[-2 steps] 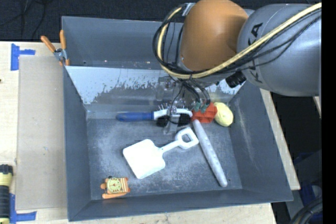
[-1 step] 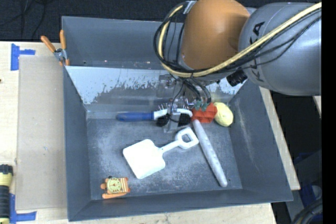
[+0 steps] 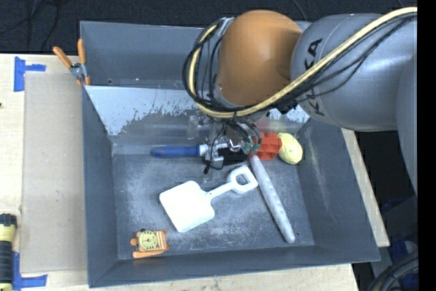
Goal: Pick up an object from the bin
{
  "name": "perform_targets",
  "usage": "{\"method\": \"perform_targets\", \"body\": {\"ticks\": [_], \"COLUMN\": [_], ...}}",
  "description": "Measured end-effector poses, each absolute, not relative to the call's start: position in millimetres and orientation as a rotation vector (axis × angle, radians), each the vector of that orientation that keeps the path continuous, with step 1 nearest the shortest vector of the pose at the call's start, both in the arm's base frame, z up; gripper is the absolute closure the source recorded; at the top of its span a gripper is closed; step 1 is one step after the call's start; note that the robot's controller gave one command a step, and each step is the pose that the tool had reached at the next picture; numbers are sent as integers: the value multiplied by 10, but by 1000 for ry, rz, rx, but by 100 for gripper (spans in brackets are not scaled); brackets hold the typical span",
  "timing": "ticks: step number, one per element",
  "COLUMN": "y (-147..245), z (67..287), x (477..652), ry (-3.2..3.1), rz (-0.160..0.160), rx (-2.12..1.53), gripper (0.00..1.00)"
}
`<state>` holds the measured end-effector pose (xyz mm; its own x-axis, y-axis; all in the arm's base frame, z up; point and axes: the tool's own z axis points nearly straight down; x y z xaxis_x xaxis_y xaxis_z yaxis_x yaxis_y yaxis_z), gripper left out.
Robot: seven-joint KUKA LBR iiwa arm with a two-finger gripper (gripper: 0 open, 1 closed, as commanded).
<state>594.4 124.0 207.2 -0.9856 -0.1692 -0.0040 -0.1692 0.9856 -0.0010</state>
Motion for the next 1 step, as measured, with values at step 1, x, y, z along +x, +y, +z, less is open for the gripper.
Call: {"method": "perform_targets", "body": {"ticks": [1], "y": [1723], "z": [1870], "x": [5573], "ry": [3048], "rz": [1], "rx": [-785], "gripper": [0]}}
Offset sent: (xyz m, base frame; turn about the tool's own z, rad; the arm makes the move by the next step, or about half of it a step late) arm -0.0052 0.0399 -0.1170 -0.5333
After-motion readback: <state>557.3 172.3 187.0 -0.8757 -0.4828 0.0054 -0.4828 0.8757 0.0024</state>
